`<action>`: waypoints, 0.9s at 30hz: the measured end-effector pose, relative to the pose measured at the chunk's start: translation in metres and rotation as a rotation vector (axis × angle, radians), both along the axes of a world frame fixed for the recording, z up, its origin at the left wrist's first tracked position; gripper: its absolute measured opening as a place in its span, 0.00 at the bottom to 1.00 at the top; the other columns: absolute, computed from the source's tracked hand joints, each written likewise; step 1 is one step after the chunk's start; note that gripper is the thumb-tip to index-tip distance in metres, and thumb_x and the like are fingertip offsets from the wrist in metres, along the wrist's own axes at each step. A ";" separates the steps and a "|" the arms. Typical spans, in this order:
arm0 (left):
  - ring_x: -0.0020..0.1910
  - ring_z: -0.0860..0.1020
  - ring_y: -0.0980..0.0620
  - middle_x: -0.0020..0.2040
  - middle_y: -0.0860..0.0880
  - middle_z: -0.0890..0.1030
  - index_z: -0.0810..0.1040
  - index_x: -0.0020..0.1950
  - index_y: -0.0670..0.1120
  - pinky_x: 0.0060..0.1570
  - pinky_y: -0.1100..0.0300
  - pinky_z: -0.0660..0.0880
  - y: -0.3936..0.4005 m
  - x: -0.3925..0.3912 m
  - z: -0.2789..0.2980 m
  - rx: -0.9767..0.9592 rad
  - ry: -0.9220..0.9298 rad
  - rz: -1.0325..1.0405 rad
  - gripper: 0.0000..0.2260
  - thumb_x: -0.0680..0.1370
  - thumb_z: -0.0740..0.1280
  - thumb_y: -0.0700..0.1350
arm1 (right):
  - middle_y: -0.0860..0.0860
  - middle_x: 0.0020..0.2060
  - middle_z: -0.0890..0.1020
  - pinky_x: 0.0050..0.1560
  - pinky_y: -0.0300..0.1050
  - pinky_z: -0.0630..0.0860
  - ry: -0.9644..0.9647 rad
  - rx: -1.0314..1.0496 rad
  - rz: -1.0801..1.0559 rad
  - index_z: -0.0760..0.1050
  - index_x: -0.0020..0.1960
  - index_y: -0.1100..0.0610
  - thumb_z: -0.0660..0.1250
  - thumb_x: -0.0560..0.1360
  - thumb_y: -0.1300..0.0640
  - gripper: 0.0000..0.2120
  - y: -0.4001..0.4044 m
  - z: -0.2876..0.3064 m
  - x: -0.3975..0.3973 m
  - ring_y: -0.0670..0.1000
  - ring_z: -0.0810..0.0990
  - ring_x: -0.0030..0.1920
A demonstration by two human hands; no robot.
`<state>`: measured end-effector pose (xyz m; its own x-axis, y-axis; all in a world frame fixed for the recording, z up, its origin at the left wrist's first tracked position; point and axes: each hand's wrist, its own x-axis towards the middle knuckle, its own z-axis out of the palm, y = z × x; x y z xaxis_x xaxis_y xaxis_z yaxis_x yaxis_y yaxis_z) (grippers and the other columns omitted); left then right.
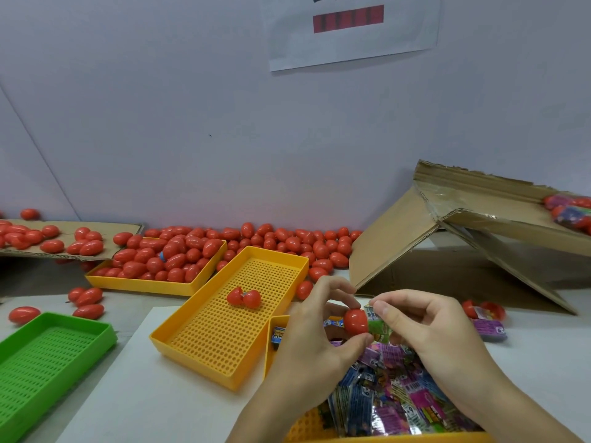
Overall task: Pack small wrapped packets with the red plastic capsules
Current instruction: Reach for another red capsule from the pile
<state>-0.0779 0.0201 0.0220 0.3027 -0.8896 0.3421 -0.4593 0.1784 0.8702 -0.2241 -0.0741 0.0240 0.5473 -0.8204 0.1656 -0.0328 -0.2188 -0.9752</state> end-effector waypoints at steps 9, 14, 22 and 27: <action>0.54 0.80 0.53 0.50 0.58 0.77 0.72 0.59 0.54 0.50 0.56 0.82 0.001 0.000 0.001 -0.012 0.024 -0.024 0.21 0.73 0.76 0.38 | 0.46 0.47 0.86 0.48 0.37 0.81 -0.069 -0.026 0.096 0.83 0.51 0.42 0.74 0.64 0.48 0.15 -0.001 -0.001 0.000 0.44 0.84 0.50; 0.53 0.81 0.52 0.49 0.57 0.79 0.74 0.57 0.51 0.48 0.57 0.82 0.001 0.001 0.001 -0.015 0.068 -0.033 0.19 0.72 0.77 0.40 | 0.47 0.47 0.86 0.47 0.38 0.81 -0.125 0.000 0.111 0.83 0.51 0.40 0.74 0.63 0.47 0.17 -0.002 -0.002 0.000 0.46 0.85 0.51; 0.47 0.83 0.54 0.46 0.54 0.84 0.80 0.50 0.51 0.49 0.59 0.80 0.001 0.005 0.003 -0.032 0.120 -0.008 0.15 0.68 0.78 0.53 | 0.53 0.50 0.85 0.54 0.53 0.82 -0.204 0.132 0.158 0.83 0.54 0.44 0.76 0.62 0.48 0.19 -0.005 -0.004 0.000 0.55 0.85 0.54; 0.45 0.83 0.53 0.44 0.52 0.84 0.81 0.47 0.52 0.46 0.52 0.82 0.001 0.006 0.002 -0.014 0.093 0.010 0.14 0.67 0.80 0.50 | 0.53 0.49 0.85 0.49 0.44 0.83 -0.188 0.101 0.159 0.83 0.53 0.44 0.76 0.62 0.49 0.19 -0.004 -0.003 0.000 0.53 0.85 0.52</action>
